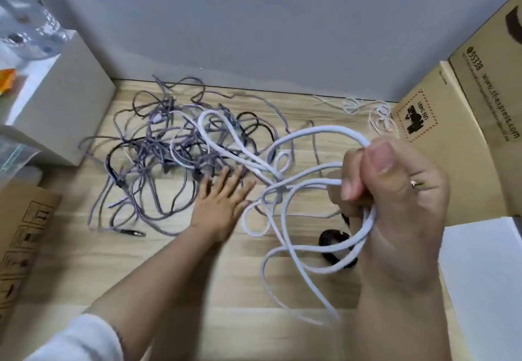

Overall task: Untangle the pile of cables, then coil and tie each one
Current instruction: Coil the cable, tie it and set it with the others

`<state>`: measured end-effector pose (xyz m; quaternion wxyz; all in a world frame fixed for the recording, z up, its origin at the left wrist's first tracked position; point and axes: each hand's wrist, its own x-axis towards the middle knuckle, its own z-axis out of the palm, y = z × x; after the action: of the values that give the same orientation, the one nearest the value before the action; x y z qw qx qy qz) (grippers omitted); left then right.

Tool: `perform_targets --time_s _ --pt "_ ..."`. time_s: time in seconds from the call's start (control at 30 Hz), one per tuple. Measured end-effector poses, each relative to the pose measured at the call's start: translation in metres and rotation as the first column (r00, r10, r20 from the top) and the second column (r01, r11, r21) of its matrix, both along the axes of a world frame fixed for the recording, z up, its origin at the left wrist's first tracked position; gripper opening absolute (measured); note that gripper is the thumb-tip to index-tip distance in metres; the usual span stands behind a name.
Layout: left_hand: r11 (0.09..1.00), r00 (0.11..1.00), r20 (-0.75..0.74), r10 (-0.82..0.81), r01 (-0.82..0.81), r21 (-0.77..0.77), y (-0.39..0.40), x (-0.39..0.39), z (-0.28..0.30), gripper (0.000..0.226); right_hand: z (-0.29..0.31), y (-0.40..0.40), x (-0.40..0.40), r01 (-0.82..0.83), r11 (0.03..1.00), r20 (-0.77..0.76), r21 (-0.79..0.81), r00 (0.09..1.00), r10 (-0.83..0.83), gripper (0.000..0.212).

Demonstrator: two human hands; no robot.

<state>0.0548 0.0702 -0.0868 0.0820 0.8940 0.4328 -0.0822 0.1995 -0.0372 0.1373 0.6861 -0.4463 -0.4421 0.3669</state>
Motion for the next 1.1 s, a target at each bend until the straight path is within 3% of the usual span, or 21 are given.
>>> perform_targets --time_s 0.07,0.2,0.27,0.3,0.33,0.37,0.4,0.43,0.5,0.57,0.63,0.73,0.8,0.9,0.97,1.03,1.1 --pt "0.993 0.991 -0.101 0.092 -0.098 -0.059 0.023 0.006 0.004 0.053 -0.001 -0.001 0.002 -0.009 1.0 0.022 0.001 1.0 0.009 0.031" --pt "0.98 0.988 -0.066 0.143 -0.151 -0.133 0.051 0.012 0.008 0.049 -0.008 -0.003 0.005 0.024 0.999 0.03 -0.032 0.999 -0.023 0.032" --pt "0.973 0.977 0.098 0.189 -0.173 -0.154 0.056 0.014 0.013 0.045 -0.014 -0.003 0.004 0.04 0.998 0.05 -0.053 0.998 -0.037 0.031" --pt "0.964 0.925 0.295 0.24 -0.19 -0.187 0.054 0.015 0.022 0.036 -0.017 -0.002 0.004 0.036 0.997 0.046 -0.062 0.998 -0.034 0.032" --pt "0.933 0.789 0.515 0.336 -0.201 -0.3 0.048 0.014 0.034 0.027 -0.021 -0.002 0.003 0.022 0.997 0.023 -0.071 1.0 -0.021 0.032" --pt "0.861 0.586 0.657 0.474 -0.154 -0.484 0.037 0.011 0.049 0.019 -0.025 -0.002 0.001 0.002 0.997 -0.016 -0.078 1.0 -0.003 0.033" --pt "0.754 0.414 0.68 0.605 -0.023 -0.657 0.023 0.007 0.066 0.016 -0.03 -0.002 -0.001 -0.016 0.996 -0.067 -0.086 0.998 0.011 0.034" --pt "0.638 0.332 0.642 0.691 0.135 -0.758 0.008 0.0 0.08 0.024 -0.035 -0.003 -0.003 -0.035 0.995 -0.134 -0.097 0.991 0.022 0.034" --pt "0.441 0.359 0.546 0.757 0.335 -0.833 -0.017 -0.017 0.092 0.066 -0.047 -0.001 -0.008 -0.048 0.991 -0.301 -0.122 0.954 0.009 0.035" --pt "0.351 0.441 0.492 0.75 0.366 -0.862 -0.039 -0.033 0.093 0.081 -0.061 0.0 -0.015 -0.015 0.985 -0.457 -0.171 0.887 -0.066 0.038" --pt "0.36 0.46 0.49 0.741 0.345 -0.867 -0.052 -0.039 0.084 0.052 -0.081 0.004 -0.019 0.007 0.966 -0.572 -0.26 0.805 -0.16 0.04" --pt "0.454 0.364 0.502 0.784 0.216 -0.865 -0.065 -0.037 0.077 0.026 -0.112 0.006 -0.028 -0.053 0.911 -0.642 -0.408 0.727 -0.245 0.032" --pt "0.467 0.324 0.498 0.804 0.173 -0.867 -0.069 -0.038 0.073 0.029 -0.137 0.004 -0.032 -0.094 0.847 -0.607 -0.522 0.739 -0.292 0.032" --pt "0.366 0.37 0.396 0.84 0.152 -0.918 -0.075 -0.037 0.071 0.02 -0.172 -0.002 -0.031 -0.067 0.741 -0.452 -0.668 0.827 -0.333 0.03" --pt "0.178 0.38 0.213 0.9 0.126 -0.976 -0.08 -0.032 0.068 0.026 -0.187 -0.007 -0.029 -0.067 0.681 -0.392 -0.729 0.857 -0.335 0.026" --pt "-0.019 0.387 0.03 0.921 0.12 -0.993 -0.082 -0.027 0.063 0.049 -0.193 -0.012 -0.026 -0.069 0.629 -0.338 -0.774 0.886 -0.318 0.024" --pt "-0.107 0.417 -0.068 0.906 0.07 -0.992 -0.079 -0.026 0.056 0.075 -0.198 -0.017 -0.023 -0.039 0.6 -0.258 -0.799 0.924 -0.283 0.027"
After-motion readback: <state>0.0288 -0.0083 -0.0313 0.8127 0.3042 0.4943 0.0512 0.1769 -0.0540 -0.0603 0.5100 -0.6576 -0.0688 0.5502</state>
